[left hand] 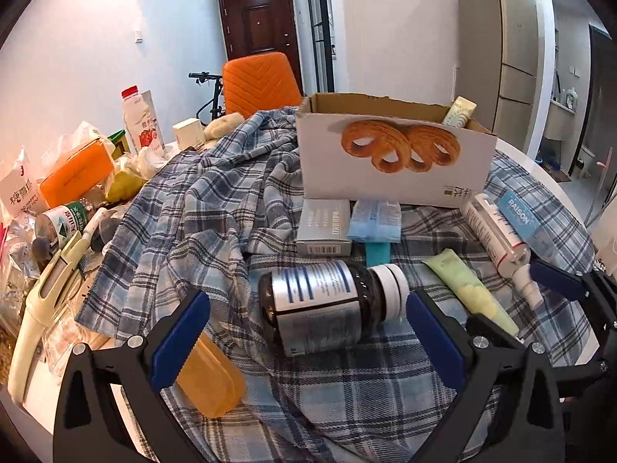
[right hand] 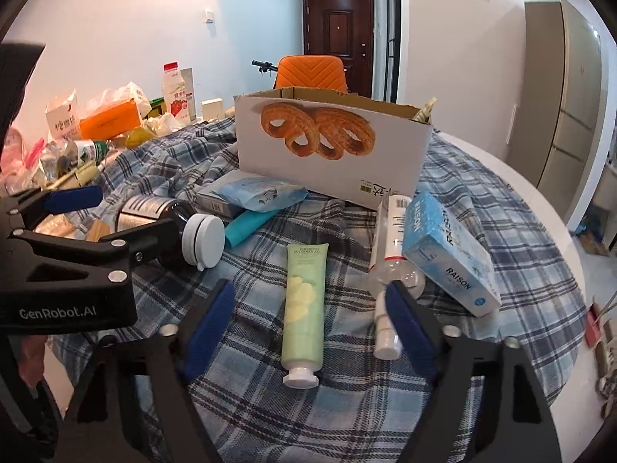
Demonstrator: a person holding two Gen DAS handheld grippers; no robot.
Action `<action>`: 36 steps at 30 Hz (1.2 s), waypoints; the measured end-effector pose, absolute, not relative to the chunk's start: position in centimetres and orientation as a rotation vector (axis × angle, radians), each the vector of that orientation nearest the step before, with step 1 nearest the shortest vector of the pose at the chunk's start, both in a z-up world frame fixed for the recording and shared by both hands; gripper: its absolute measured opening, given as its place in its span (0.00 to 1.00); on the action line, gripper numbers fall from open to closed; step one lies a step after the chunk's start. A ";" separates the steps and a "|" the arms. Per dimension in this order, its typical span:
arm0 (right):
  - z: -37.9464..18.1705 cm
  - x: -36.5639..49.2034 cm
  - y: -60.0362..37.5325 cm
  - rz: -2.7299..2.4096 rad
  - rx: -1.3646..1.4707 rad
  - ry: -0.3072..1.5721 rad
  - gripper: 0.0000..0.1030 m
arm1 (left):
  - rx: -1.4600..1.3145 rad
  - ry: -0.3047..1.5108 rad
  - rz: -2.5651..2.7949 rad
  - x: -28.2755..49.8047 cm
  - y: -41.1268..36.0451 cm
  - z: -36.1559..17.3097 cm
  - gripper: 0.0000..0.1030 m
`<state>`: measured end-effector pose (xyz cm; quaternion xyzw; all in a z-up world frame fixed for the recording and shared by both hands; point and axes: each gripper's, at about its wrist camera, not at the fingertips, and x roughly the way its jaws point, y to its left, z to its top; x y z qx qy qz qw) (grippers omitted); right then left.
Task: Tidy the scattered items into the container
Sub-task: 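Grasp the pale green tube with the right gripper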
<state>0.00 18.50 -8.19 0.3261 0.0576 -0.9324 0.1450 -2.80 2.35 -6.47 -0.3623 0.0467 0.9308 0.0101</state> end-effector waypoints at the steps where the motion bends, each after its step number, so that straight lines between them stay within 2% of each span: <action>1: -8.2 0.1 18.4 -2.683 0.935 0.171 0.70 | -1.137 0.133 2.895 -2.9 2.3 -6.5 1.00; 6: -8.5 0.1 18.5 -2.640 0.938 0.129 0.53 | -1.140 0.105 2.893 -2.9 2.4 -6.5 1.00; 9: -9.3 -0.2 18.5 -2.615 0.962 0.107 0.48 | -1.141 0.102 2.893 -2.9 2.4 -6.5 1.00; 11: -9.9 -0.5 18.5 -2.612 0.988 0.100 0.39 | -1.143 0.107 2.892 -2.9 2.4 -6.6 1.00; 17: -10.6 -0.5 18.1 -2.624 0.983 0.145 0.36 | -1.165 0.122 2.886 -3.1 2.5 -7.2 1.00; 19: -10.5 -0.3 18.1 -2.639 0.974 0.152 0.22 | -1.173 0.118 2.885 -3.2 2.4 -7.4 1.00; 23: -10.3 -0.4 19.3 -2.630 0.958 0.027 0.22 | -1.168 0.101 2.888 -3.1 2.3 -7.4 1.00; 36: -8.3 0.2 19.5 -2.650 0.880 0.015 0.21 | -1.137 0.086 2.881 -2.8 2.7 -6.8 1.00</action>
